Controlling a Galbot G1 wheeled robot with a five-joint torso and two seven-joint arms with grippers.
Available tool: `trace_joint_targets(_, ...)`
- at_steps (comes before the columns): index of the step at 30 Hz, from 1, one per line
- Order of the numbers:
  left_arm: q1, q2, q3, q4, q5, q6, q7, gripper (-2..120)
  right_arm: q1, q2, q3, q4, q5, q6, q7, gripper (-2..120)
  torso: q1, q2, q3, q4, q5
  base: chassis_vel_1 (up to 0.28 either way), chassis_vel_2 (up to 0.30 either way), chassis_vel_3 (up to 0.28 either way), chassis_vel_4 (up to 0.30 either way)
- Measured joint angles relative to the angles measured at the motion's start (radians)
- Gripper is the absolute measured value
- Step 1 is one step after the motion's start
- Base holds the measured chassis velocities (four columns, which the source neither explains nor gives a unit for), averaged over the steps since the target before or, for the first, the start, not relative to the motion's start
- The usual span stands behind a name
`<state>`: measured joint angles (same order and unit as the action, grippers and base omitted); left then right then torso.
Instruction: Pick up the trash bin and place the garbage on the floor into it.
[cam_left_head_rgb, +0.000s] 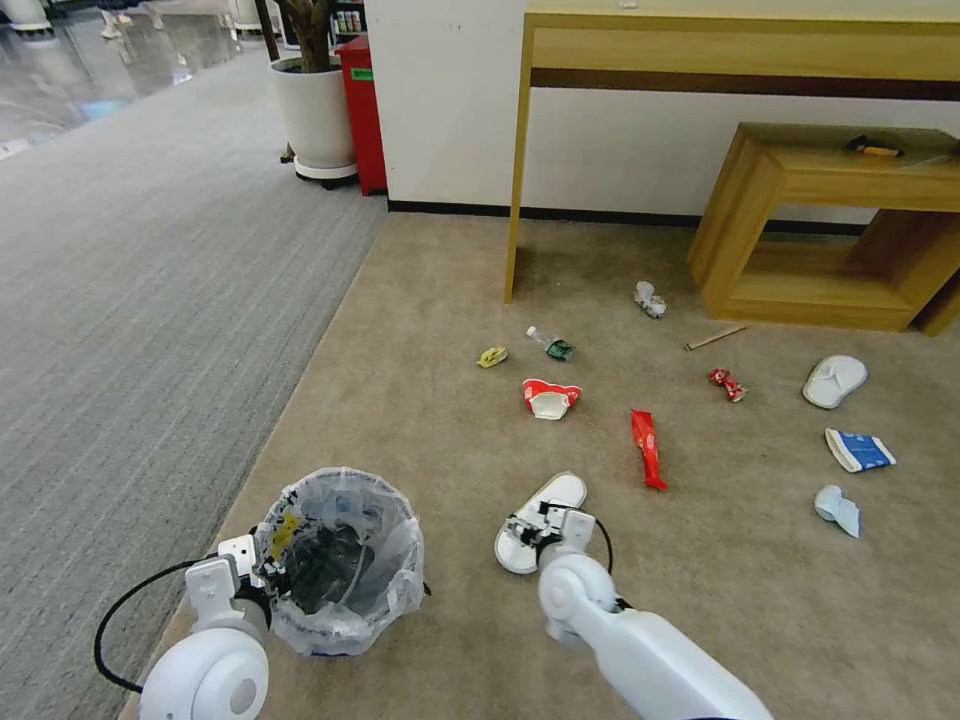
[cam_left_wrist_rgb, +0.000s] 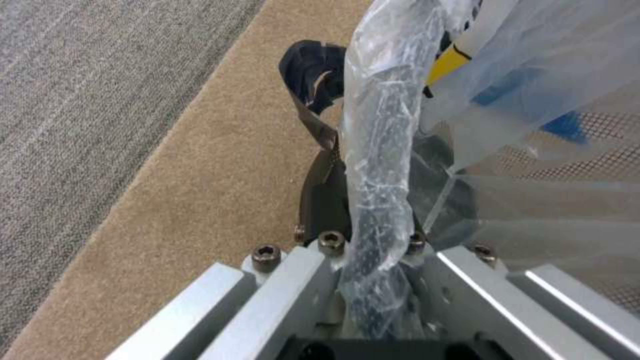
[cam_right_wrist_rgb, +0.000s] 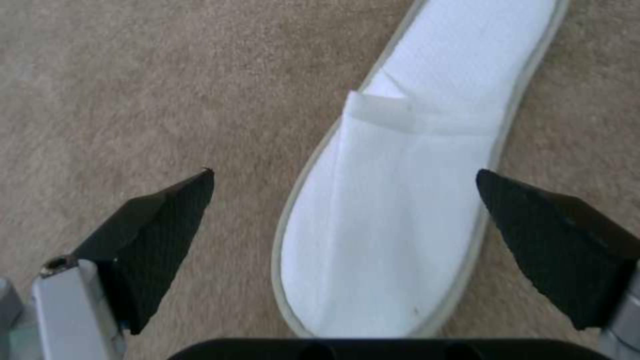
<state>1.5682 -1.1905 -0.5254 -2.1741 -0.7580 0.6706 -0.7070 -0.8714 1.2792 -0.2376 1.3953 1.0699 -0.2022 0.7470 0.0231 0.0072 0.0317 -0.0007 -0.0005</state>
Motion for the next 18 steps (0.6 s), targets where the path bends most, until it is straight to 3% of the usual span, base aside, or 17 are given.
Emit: trace_joint_targets(18,-0.019,0.015,0.005,0.012,-0.007,-0.004,0.004,0,0.092,0.117,0.005,-0.244,-0.077,-0.031,0.054,100,0.0,0.0,0.0,0.0,0.0003,0.0,0.0,0.0,0.0)
